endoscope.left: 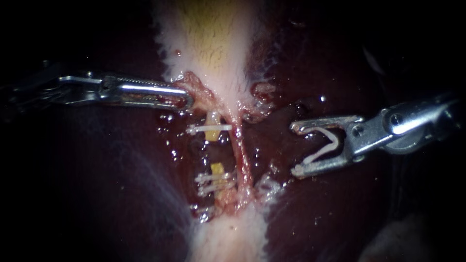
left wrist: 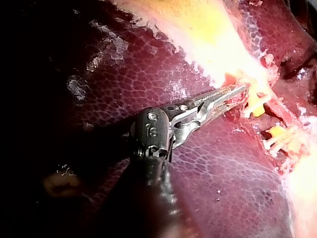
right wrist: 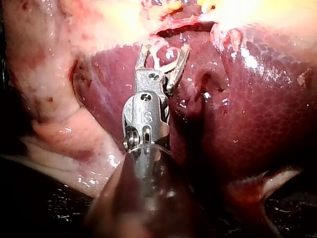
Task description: Clipping first clip right tube
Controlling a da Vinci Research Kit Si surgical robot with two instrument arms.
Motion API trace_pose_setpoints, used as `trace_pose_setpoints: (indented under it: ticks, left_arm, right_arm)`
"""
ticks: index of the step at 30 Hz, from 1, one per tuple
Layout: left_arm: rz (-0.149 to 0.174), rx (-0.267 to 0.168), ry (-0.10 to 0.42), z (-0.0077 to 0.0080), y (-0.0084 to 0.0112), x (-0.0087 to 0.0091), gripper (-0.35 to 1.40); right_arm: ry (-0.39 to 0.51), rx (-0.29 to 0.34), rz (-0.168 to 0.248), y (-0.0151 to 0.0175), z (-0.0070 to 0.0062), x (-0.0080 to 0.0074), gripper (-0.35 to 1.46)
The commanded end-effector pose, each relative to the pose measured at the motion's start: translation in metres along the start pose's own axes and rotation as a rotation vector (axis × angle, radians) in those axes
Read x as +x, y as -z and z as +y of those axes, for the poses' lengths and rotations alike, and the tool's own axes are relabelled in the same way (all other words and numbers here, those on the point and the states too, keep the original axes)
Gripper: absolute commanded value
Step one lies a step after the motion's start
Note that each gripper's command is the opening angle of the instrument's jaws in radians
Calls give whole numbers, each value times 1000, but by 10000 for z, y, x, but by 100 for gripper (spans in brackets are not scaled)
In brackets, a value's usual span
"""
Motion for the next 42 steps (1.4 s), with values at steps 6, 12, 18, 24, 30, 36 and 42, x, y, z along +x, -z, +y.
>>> trace_pose_setpoints:
  ticks: [6,12,18,24,30,36,42]
  left_arm:
    - [-3,-8,8,15,32,12,-35]
    - [10,5,31,34,70,36,-35]
    - [18,8,20,42,79,44,-35]
    - [19,10,19,42,77,42,-35]
    - [20,12,19,47,77,42,-35]
    - [21,13,20,50,77,44,-35]
    - [21,13,20,50,77,44,-35]
  right_arm:
    - [-1,0,0,1,0,0,50]
    - [-2,0,0,1,1,1,50]
    - [-10,0,0,-5,2,5,50]
    - [-67,28,-4,-26,7,13,50]
    - [-110,63,-14,-57,11,12,49]
    - [-153,118,1,-89,11,6,47]
    - [-205,169,40,-117,9,4,45]
